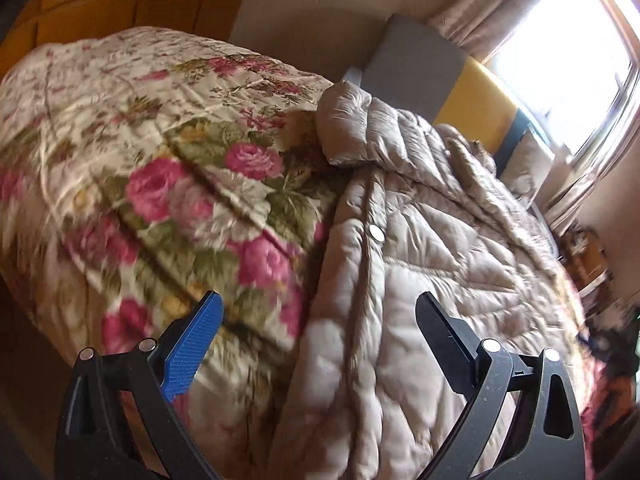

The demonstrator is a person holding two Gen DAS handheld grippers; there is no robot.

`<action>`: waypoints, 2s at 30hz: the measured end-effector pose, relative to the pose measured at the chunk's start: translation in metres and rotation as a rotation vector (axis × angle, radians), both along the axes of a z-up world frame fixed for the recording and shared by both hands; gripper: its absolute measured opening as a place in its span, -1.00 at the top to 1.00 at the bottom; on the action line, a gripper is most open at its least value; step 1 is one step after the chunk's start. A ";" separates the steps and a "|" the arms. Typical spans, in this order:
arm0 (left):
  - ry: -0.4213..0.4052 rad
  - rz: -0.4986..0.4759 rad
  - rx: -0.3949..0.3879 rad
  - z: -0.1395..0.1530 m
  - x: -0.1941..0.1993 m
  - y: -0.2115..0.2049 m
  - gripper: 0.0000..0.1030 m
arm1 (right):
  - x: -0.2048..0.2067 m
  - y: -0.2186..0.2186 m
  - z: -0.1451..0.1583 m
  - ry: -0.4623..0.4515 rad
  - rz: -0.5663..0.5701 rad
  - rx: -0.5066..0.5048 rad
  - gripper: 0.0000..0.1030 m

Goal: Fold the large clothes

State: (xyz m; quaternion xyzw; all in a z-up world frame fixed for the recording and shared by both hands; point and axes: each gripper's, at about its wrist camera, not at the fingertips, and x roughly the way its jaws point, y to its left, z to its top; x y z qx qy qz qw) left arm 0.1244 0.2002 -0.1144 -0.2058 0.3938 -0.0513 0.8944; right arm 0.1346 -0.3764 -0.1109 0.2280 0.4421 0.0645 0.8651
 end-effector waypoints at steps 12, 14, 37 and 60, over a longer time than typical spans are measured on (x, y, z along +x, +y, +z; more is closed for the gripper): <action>0.042 -0.226 -0.061 -0.016 -0.050 -0.021 -0.52 | -0.103 -0.021 -0.055 -0.042 0.022 0.407 -0.32; 0.065 -0.237 -0.110 -0.023 -0.058 -0.018 -0.52 | -0.114 -0.015 -0.057 -0.059 0.031 0.444 -0.32; 0.168 -0.393 -0.380 -0.045 -0.082 -0.040 0.38 | -0.120 0.040 -0.083 0.058 0.279 0.625 0.30; -0.299 -0.413 -0.635 0.076 -0.128 -0.027 0.72 | -0.140 0.032 0.030 -0.387 0.366 0.762 0.58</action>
